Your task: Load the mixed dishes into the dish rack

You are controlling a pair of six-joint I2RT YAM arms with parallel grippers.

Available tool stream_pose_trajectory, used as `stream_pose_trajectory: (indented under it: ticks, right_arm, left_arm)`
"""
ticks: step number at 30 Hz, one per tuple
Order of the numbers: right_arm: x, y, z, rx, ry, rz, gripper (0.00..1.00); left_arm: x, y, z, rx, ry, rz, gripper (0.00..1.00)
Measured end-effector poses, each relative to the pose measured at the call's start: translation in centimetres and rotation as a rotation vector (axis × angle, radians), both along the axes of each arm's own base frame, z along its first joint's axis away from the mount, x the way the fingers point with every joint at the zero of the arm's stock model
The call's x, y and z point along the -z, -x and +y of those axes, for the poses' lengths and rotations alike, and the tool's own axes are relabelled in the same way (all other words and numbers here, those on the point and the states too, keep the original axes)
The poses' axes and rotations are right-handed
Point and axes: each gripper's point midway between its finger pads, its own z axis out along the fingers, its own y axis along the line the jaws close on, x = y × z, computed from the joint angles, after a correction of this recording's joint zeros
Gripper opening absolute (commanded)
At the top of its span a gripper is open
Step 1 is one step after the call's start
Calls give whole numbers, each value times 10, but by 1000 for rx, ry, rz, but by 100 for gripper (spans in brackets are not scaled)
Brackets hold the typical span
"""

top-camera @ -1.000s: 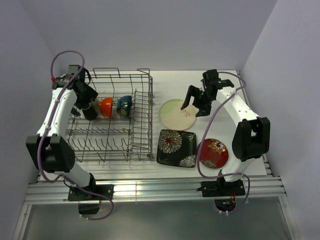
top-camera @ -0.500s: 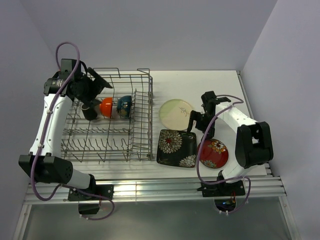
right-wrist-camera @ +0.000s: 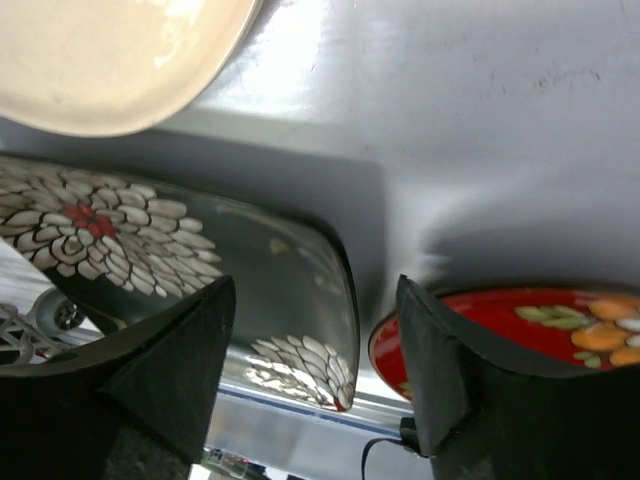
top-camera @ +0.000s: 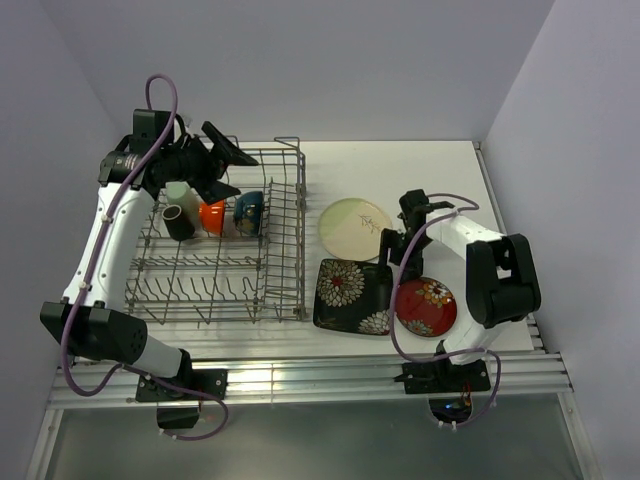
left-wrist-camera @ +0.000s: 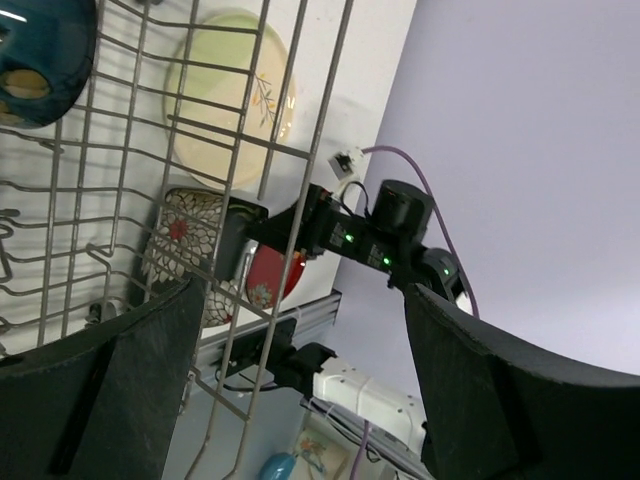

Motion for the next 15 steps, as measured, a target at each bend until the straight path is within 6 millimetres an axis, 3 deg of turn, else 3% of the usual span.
stream_pose_trajectory:
  ticks: [4, 7, 9, 13, 15]
  right_arm:
    - [9, -1, 2, -12, -6, 21, 56]
    - [12, 0, 3, -13, -11, 34, 51]
    - [12, 0, 3, -15, -15, 30, 41]
    - [12, -2, 4, -17, -19, 22, 11]
    - [11, -2, 7, -27, -36, 22, 2]
  left_arm:
    - [-4, 3, -5, 24, 35, 4, 87]
    - [-9, 3, -11, 48, 68, -2, 86]
    - [-13, 3, -15, 66, 94, -4, 85]
    - [-22, 5, -28, 120, 156, -6, 84]
    - [-29, 7, -39, 167, 182, -9, 84]
